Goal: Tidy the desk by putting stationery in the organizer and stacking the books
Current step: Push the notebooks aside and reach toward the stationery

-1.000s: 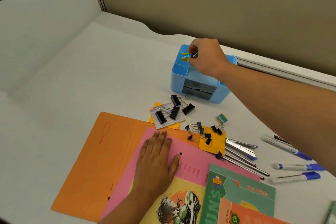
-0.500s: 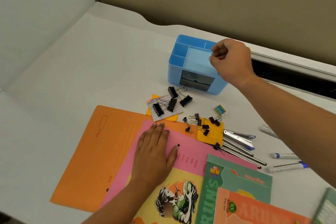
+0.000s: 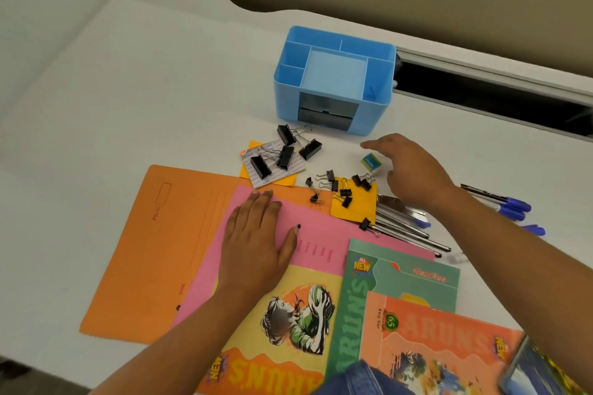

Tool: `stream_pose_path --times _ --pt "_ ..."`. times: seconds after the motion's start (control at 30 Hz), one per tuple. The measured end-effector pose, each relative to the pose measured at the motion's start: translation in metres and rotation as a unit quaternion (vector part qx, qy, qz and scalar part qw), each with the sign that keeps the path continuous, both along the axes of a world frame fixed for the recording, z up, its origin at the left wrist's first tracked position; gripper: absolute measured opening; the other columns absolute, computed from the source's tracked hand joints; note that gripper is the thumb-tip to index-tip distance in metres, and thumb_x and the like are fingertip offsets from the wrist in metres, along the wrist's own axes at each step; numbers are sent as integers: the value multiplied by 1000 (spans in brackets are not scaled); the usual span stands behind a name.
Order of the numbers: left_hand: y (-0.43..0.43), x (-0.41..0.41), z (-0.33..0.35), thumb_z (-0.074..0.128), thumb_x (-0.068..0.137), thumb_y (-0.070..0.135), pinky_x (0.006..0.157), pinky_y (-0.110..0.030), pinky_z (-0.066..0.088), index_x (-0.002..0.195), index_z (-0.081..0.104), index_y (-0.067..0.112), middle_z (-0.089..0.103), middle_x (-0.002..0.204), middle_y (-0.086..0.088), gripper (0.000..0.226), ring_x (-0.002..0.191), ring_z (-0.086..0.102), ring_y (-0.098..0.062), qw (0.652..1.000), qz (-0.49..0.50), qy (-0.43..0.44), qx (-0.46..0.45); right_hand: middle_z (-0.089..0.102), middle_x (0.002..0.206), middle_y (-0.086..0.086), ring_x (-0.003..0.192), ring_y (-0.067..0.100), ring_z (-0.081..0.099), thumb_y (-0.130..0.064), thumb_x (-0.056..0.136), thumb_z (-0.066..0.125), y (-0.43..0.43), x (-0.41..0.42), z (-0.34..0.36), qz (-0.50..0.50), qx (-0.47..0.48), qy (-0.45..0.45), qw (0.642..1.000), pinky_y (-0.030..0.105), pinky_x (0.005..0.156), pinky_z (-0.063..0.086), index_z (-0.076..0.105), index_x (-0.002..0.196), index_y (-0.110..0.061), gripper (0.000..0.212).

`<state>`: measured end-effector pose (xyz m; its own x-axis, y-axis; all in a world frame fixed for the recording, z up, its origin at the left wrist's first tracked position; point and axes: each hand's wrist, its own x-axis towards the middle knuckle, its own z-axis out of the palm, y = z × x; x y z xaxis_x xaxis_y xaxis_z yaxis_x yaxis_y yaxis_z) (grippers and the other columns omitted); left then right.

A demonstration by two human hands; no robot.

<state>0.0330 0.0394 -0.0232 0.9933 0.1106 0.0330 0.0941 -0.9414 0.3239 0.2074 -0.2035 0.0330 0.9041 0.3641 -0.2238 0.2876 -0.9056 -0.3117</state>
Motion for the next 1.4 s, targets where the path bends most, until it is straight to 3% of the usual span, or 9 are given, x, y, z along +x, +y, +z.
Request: stream_pose_path --times 0.23,0.4,0.53,0.8,0.93,1.23,1.4 --pt "-1 1 1 41 93 54 116 -42 26 133 49 16 45 146 -5 56 140 33 -23 1000 4 -1 -3 53 133 1 120 23 49 -9 86 61 0 5 -3 34 -44 -25 998 36 85 50 56 133 -30 52" --pt "0 1 0 42 93 54 115 -44 28 133 49 16 45 146 -4 56 140 33 -23 1000 3 -2 -4 61 120 -1 107 20 55 -28 81 71 3 7 4 26 -44 -27 998 35 78 49 60 118 -28 38" --pt "0 1 -1 42 92 55 115 -42 25 133 49 18 44 147 -3 55 141 33 -22 1000 1 -1 -3 62 109 -6 94 17 59 -37 75 74 16 8 34 23 -14 -58 998 34 73 52 58 111 -29 40" --pt "1 1 -1 43 92 55 115 -40 23 134 51 17 44 147 -4 56 141 33 -23 1000 -2 5 4 62 114 -5 94 12 57 -33 81 70 64 47 101 53 78 -149 984 33 82 52 62 120 -25 42" --pt "1 1 -1 45 92 54 115 -41 25 133 51 16 46 146 -5 57 140 34 -23 1000 -7 1 5 67 105 -8 85 12 59 -41 77 70 91 81 101 26 107 -147 983 37 80 55 63 110 -26 37" --pt "-1 1 1 44 92 53 115 -39 20 130 54 16 50 143 -5 54 138 37 -23 1000 -3 -8 -2 67 92 -5 85 19 61 -46 78 68 142 117 86 30 66 -154 985 35 74 53 62 89 -25 24" --pt "0 1 2 45 92 53 115 -40 22 130 55 16 50 143 -5 54 138 38 -23 1000 -3 -3 0 65 91 -3 82 21 58 -39 82 67 155 120 83 49 39 -165 984 28 64 37 61 89 -23 18"
